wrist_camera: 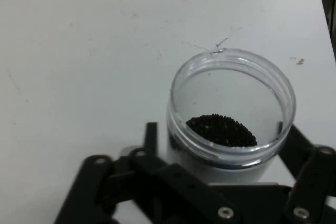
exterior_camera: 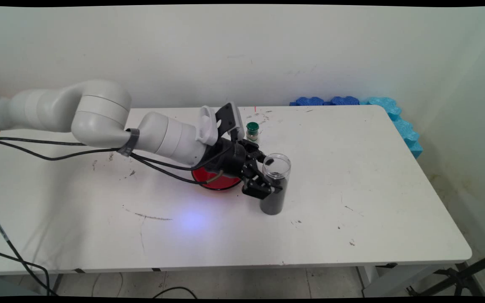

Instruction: Pick up the black seasoning powder from the table, then pour the black seasoning powder in the red bowl

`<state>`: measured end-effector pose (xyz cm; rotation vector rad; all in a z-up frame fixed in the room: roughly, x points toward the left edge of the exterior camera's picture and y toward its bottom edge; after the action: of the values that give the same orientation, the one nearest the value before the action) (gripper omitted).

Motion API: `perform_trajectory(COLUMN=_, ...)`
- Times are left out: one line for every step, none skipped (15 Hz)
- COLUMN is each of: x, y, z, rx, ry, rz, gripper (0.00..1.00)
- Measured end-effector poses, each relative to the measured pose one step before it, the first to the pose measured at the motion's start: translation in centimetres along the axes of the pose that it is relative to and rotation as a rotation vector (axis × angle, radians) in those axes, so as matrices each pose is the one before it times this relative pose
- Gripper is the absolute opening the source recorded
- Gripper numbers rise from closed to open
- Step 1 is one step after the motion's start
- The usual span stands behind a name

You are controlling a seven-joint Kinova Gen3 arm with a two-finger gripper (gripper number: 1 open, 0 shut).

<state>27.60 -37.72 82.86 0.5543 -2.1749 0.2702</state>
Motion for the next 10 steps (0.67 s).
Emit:
perform_trajectory(x=0.026, y=0.035, z=0.070, rx=-0.00185, ry=0.00086, rz=0.00055, gripper=0.00)
perform_trajectory(x=0.018, y=0.063, z=0.022, rx=-0.00218, ry=0.00028, rz=0.00133, gripper=0.00)
perform_trajectory(x=0.024, y=0.097, z=-0.011, rx=-0.00303, ry=0.00059, rz=0.00105, gripper=0.00)
perform_trajectory(x=0.054, y=0.115, z=-0.065, rx=-0.00319, ry=0.00068, rz=0.00137, gripper=0.00)
perform_trajectory(x=0.119, y=0.138, z=-0.130, rx=-0.00366, ry=0.00052, rz=0.00270, gripper=0.00)
perform_trajectory(x=0.067, y=0.089, z=-0.122, rx=-0.00207, ry=-0.00040, rz=0.00114, gripper=0.00)
perform_trajectory(x=0.136, y=0.150, z=-0.413, rx=-0.00247, ry=-0.00372, rz=-0.00335, gripper=0.00)
perform_trajectory(x=0.288, y=0.123, z=-0.475, rx=-0.00098, ry=-0.00208, rz=-0.00373, gripper=0.00)
perform_trajectory(x=0.254, y=0.112, z=-0.555, rx=0.00079, ry=-0.00334, rz=-0.00539, gripper=0.00)
perform_trajectory(x=0.399, y=0.028, z=-0.756, rx=0.00275, ry=-0.00352, rz=-0.00956, gripper=0.00)
